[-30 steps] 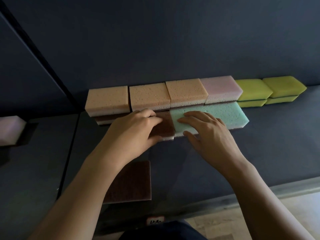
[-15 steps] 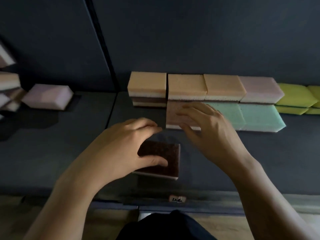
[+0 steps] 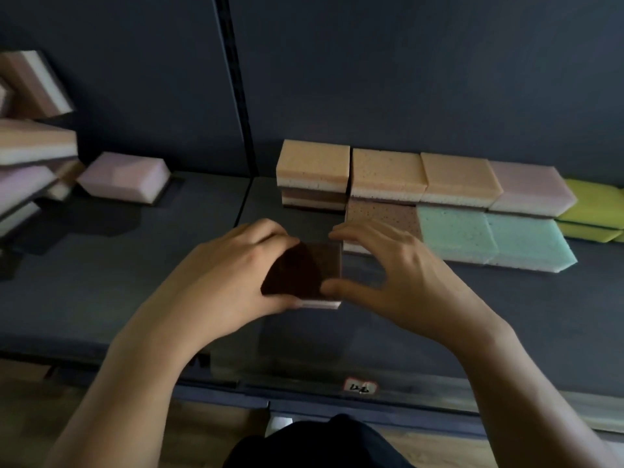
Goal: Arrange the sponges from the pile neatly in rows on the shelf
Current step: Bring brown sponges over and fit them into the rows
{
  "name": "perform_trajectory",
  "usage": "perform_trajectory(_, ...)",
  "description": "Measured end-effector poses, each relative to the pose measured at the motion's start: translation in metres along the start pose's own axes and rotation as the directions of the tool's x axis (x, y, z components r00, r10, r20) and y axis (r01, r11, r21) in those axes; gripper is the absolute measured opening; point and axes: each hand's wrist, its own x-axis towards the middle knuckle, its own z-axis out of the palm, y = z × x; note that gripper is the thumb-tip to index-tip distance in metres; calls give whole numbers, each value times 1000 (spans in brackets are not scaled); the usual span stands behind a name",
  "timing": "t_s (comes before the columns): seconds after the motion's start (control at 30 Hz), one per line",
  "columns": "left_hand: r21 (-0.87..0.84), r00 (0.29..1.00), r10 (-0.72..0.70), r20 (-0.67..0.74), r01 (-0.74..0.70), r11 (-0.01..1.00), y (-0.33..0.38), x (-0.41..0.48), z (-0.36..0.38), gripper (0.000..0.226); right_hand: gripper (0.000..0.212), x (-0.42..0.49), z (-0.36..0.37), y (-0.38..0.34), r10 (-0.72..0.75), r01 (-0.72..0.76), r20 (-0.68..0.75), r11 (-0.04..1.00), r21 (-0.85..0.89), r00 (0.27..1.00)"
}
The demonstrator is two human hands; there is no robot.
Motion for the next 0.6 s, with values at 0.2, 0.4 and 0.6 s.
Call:
perform_trajectory(0.2,10,1000,-3,-30,4,1000,2,1,-1,73,83,4,9,-3,-32,35,52,999,-42,998)
perform_trajectory(0.4,-50,1000,-27,4,28,998,-1,3,-3,81,81,10,14,3,-117,117,12,991,-57,993)
perform_trajectory(0.6,-33,992,5,-129,-9,999,-3,4,-2,51,67,11,14,-1,-80,81,-13,989,121,997)
